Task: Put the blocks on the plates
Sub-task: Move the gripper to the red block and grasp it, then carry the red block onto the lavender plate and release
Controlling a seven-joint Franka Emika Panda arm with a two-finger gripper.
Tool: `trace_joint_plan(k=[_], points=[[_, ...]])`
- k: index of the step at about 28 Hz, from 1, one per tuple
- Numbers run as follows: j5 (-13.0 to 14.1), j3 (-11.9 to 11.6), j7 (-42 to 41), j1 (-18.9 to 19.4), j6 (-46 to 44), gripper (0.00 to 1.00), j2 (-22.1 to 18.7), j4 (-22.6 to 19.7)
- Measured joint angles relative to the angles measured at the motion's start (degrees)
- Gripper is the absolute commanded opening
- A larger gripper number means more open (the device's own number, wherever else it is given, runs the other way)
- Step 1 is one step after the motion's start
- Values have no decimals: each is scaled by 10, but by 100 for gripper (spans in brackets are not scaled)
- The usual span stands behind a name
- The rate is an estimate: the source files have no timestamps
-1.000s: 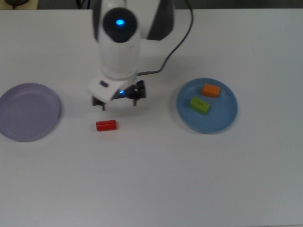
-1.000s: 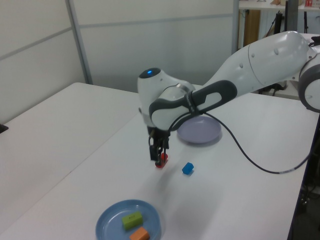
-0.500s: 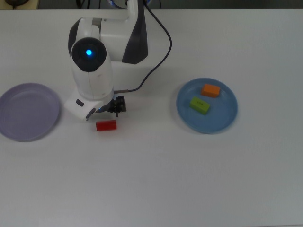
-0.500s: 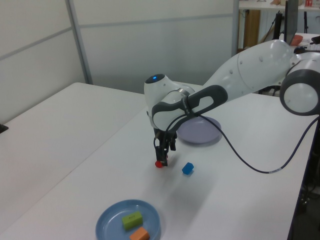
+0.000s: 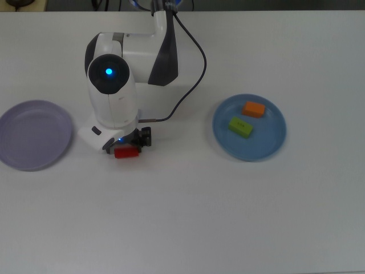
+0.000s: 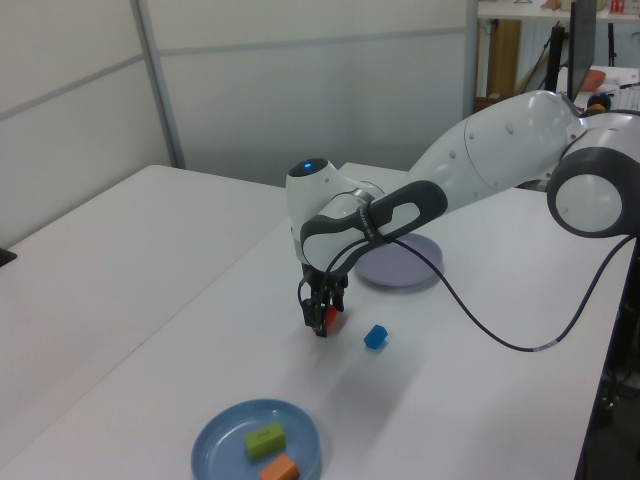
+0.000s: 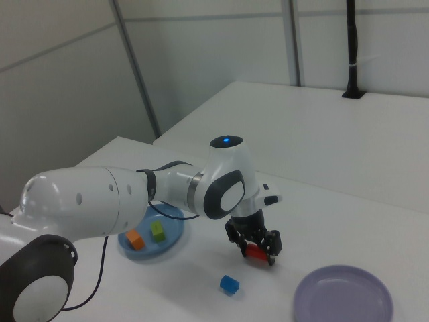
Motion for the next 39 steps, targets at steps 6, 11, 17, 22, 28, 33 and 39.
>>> trace_joint_plan(k=[6, 11, 17, 22, 28, 33, 39], points=[[4, 0, 1, -1, 0, 5, 0, 8], [16, -2, -4, -24, 0, 6, -13, 22], [39, -4, -84, -102, -2, 7, -40, 34], [39, -4, -152, -174, -2, 7, -38, 38], [39, -4, -174, -210, -2, 10, -14, 38], [39, -1, -174, -211, -2, 43, -7, 38], [39, 0, -174, -210, -2, 100, -7, 39]])
